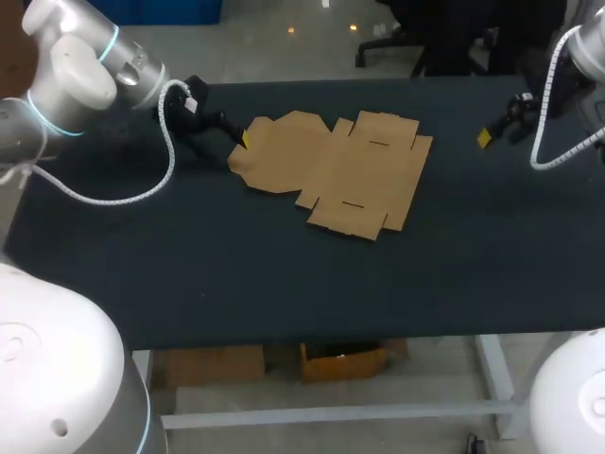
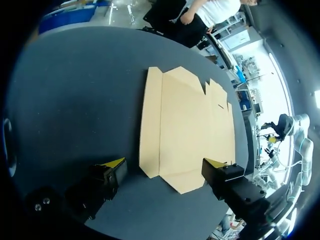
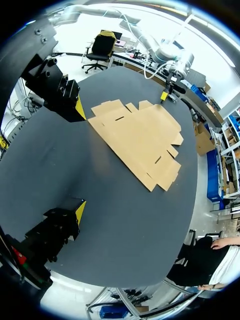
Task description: Assemble the packaging by folding the flat box into shape, placing the metal phone stand inside, and closing the box properly
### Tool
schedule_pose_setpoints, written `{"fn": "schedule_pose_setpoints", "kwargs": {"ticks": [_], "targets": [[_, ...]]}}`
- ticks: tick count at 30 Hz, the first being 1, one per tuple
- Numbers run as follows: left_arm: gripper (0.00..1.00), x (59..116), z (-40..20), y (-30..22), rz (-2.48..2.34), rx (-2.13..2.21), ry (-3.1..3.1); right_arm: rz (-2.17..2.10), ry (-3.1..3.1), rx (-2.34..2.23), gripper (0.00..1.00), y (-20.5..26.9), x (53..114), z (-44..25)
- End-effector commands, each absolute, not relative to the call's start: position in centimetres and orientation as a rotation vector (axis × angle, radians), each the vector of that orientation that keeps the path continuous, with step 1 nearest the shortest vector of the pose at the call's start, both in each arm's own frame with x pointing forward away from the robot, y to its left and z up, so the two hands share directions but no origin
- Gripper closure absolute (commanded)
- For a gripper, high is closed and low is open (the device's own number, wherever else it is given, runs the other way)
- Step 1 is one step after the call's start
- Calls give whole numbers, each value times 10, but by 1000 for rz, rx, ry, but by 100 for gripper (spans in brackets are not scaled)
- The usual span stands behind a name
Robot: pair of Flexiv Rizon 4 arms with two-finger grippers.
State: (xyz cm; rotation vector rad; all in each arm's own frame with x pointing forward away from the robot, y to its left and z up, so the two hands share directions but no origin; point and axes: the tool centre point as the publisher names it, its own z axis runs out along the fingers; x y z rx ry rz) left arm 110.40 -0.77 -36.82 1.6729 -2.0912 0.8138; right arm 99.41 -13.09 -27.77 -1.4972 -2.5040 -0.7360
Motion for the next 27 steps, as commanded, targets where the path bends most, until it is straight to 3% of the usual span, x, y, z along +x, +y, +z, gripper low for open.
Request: {"fn": "schedule_pose_setpoints", "kwargs": {"ticks": [1, 27], "targets": [[0, 1116, -376, -3, 802, 1671, -2066, -738, -2509, -1502, 0, -132, 989, -275], [0, 1115, -380, -16, 807, 1520, -1933, -731, -2483, -1501, 0, -129, 990, -286]]}}
